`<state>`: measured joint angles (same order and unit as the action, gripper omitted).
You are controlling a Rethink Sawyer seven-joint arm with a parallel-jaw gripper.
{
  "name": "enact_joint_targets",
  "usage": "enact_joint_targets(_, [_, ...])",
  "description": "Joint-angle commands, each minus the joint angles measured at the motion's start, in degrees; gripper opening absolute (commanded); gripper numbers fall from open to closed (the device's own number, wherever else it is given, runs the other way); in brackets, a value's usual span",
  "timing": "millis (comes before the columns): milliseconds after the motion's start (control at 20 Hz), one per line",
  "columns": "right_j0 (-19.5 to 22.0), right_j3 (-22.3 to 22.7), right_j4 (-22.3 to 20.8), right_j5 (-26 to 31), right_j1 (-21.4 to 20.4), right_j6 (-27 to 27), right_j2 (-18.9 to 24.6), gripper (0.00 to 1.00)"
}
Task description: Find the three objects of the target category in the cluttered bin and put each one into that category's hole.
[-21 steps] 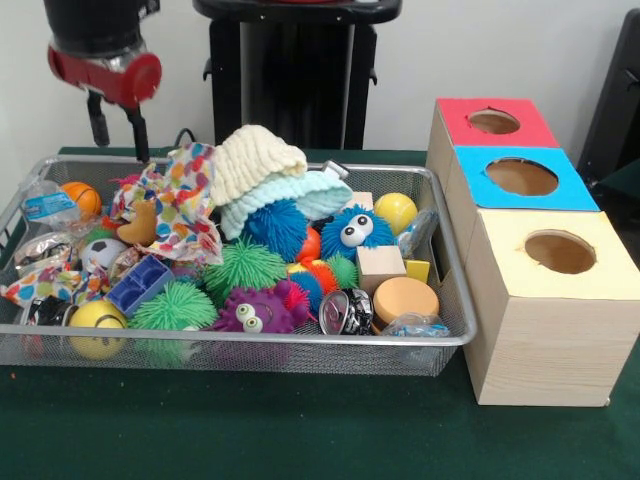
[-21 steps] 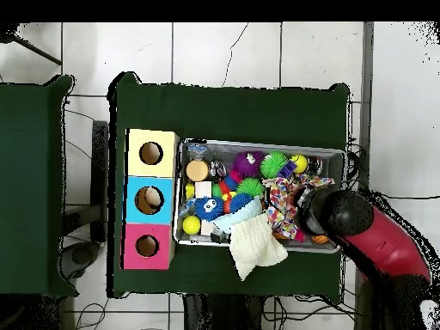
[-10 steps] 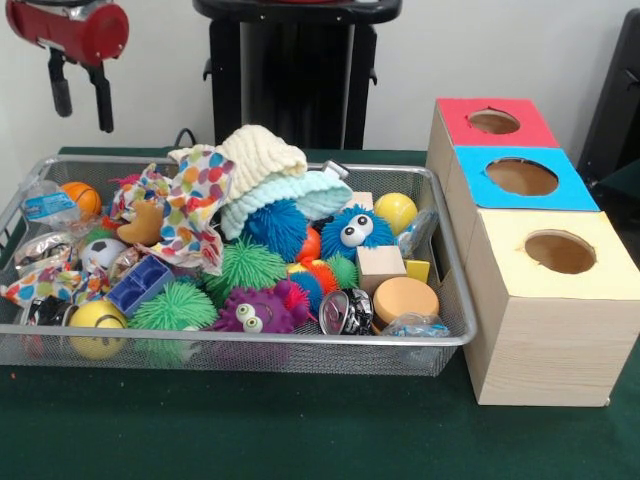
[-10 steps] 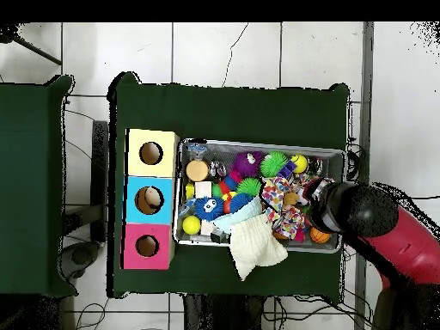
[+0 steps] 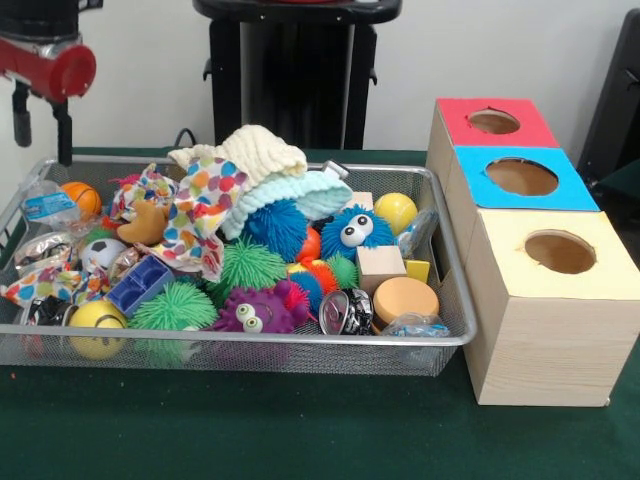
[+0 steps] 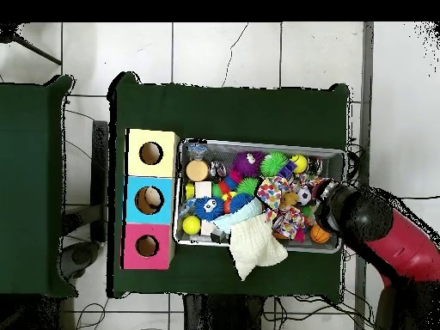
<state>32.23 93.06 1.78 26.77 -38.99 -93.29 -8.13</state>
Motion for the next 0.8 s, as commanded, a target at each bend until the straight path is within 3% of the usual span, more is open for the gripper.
enact_joint_targets(50, [0.8, 3.2, -4.81, -7.64, 8.55, -3.85, 5.32, 1.0])
enact_joint_targets(400, [0.0, -1.77, -5.87, -13.64, 16.5, -5.12, 3.87, 1.0])
enact_joint_targets(800, [-2.04, -3.35, -5.2, -12.81, 17.33, -5.84, 2.36, 1.0])
